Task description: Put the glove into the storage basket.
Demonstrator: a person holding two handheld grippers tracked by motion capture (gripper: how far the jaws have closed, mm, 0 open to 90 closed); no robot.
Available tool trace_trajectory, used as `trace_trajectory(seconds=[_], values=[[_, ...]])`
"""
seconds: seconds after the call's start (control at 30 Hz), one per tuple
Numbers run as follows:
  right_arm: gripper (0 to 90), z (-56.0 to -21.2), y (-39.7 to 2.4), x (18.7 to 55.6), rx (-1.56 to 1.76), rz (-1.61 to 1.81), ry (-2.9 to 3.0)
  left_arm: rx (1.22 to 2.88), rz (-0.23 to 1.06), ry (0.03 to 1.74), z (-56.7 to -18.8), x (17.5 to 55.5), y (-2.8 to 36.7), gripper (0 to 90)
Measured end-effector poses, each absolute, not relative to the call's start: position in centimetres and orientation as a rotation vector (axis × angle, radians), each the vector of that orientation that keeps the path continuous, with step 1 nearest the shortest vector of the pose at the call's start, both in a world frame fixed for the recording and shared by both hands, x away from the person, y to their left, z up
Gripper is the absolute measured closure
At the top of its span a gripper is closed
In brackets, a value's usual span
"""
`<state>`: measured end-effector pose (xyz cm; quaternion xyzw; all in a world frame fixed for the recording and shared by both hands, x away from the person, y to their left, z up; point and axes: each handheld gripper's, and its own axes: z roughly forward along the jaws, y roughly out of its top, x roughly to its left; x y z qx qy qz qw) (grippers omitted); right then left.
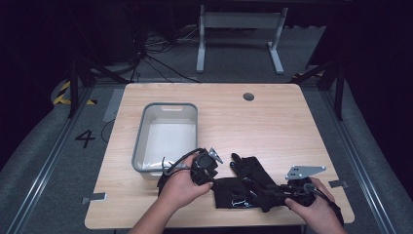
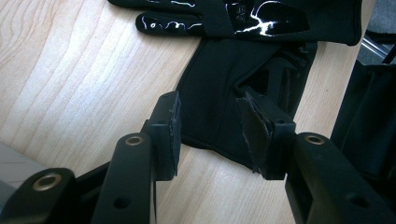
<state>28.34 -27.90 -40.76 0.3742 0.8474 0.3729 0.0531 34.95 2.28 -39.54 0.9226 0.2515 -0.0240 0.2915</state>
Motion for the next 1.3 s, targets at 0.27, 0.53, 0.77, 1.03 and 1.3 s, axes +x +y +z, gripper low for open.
trace_trajectory(seconds=[0.27,0.53,0.77,1.03,1.3], values=[[70.0,-39.4,-28.8,30.0,1.152,1.201,2.497,2.452,-0.062,0.675,-39.4,34.9,2.3,57.9],[69.7,-38.3,-28.5,32.0,1.162,1.222,2.472,2.448,-0.075,0.653,-39.2,34.6,1.9,57.9],[69.7,-37.3,-27.2,33.3,1.116,1.23,2.496,2.44,-0.072,0.664,-39.2,34.6,2.2,57.9],[70.5,-37.3,-25.7,35.8,1.118,1.188,2.563,2.434,-0.069,0.683,-39.2,34.5,2.7,57.9],[71.5,-37.6,-22.9,38.4,1.081,1.109,2.642,2.43,-0.063,0.704,-39.3,34.0,3.5,57.9]])
